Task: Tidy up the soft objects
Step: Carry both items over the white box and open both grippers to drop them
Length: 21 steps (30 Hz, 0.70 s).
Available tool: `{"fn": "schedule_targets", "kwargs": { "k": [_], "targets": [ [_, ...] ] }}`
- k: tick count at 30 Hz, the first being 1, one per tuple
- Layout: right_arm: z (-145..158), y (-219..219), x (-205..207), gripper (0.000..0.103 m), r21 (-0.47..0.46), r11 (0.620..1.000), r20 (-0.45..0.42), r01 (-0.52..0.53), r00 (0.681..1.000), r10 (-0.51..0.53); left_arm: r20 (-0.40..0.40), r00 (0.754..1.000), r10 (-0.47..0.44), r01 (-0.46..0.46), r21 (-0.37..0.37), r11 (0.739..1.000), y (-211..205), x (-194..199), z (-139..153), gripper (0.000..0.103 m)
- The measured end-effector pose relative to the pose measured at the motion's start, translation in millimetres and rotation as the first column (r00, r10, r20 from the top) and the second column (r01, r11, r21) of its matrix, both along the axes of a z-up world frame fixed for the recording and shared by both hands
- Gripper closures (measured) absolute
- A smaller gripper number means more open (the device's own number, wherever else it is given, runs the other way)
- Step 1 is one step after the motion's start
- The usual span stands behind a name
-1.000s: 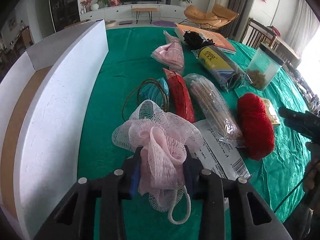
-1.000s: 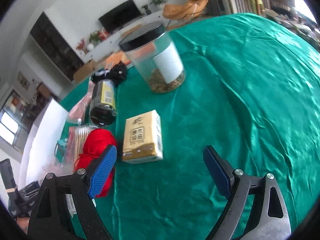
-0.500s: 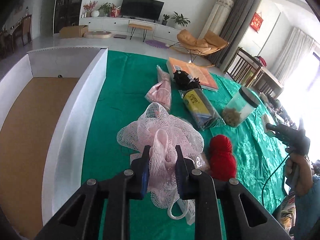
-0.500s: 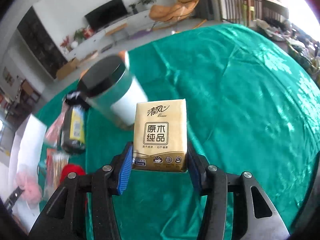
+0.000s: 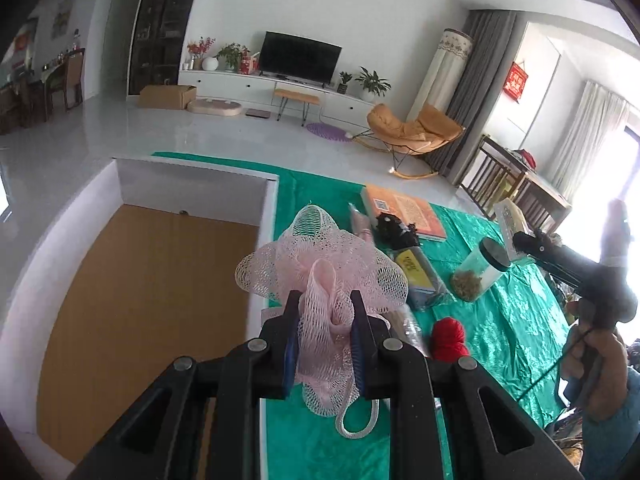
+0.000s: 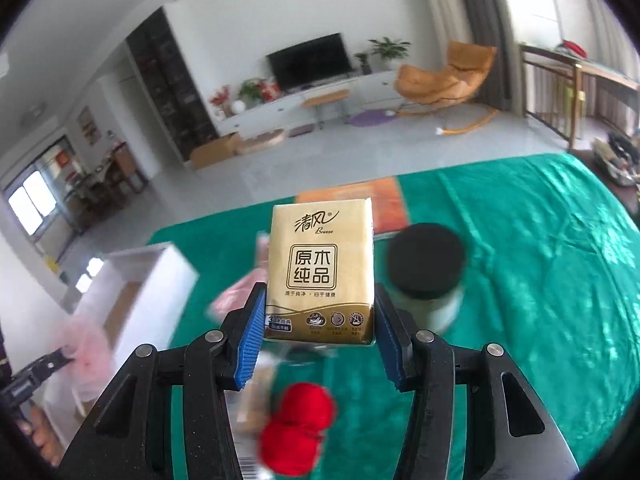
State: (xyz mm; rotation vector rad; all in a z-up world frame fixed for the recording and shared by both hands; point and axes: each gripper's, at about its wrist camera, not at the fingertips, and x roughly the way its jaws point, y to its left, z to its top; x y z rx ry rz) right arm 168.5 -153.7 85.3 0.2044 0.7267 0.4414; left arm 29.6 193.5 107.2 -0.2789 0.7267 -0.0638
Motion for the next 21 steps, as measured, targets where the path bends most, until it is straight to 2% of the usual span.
{"fn": "schedule_targets", "kwargs": {
  "k": [3,5,7,8,9,10,11,12,14,16,19,21],
  "targets": [
    [13,85,-29,0.050,0.063,0.981,0.005,-0.186,0.983,0.186,-0.017,0.997,0.081,-0.080,0.049,0.996,40,-24,-2,0.081],
    [16,138,-50,0.050,0.088,0.951,0.006,-0.296,0.955,0.297,-0.036,0.989,0.142,-0.139,0.073,0.988,66,-41,-7,0.081],
    [14,186,-66,0.050,0.110,0.916,-0.005,-0.386,0.921,0.388,-0.066,0.975,0.212,-0.203,0.116,0.972,89,-55,-17,0.076],
    [10,207,-72,0.049,0.115,0.901,-0.015,-0.419,0.906,0.423,-0.080,0.962,0.262,-0.248,0.156,0.956,98,-61,-23,0.063],
    [4,224,-77,0.048,0.117,0.885,-0.027,-0.451,0.889,0.457,-0.095,0.944,0.315,-0.291,0.200,0.935,107,-66,-31,0.034],
    [-5,238,-80,0.041,0.111,0.871,-0.051,-0.478,0.873,0.486,-0.106,0.928,0.357,-0.326,0.229,0.917,115,-69,-38,0.019],
    [-14,247,-83,0.028,0.107,0.861,-0.078,-0.498,0.859,0.506,-0.103,0.917,0.386,-0.354,0.240,0.904,120,-74,-44,0.004],
    [-21,250,-85,0.024,0.105,0.858,-0.094,-0.502,0.854,0.511,-0.088,0.911,0.403,-0.374,0.239,0.896,125,-80,-48,0.004],
    [-34,238,-87,0.024,0.081,0.872,-0.091,-0.482,0.868,0.488,-0.086,0.911,0.404,-0.376,0.230,0.898,124,-82,-53,0.004],
    [-44,214,-87,0.024,0.020,0.907,-0.068,-0.421,0.905,0.421,-0.092,0.921,0.379,-0.355,0.202,0.913,116,-78,-57,0.004],
    [-61,161,-83,0.024,-0.050,0.962,-0.034,-0.268,0.963,0.267,-0.079,0.949,0.305,-0.290,0.157,0.944,89,-66,-55,0.004],
    [-74,116,-83,0.024,-0.105,0.986,0.002,-0.132,0.991,0.133,-0.054,0.971,0.232,-0.224,0.133,0.966,62,-57,-47,0.004]
  ]
}}
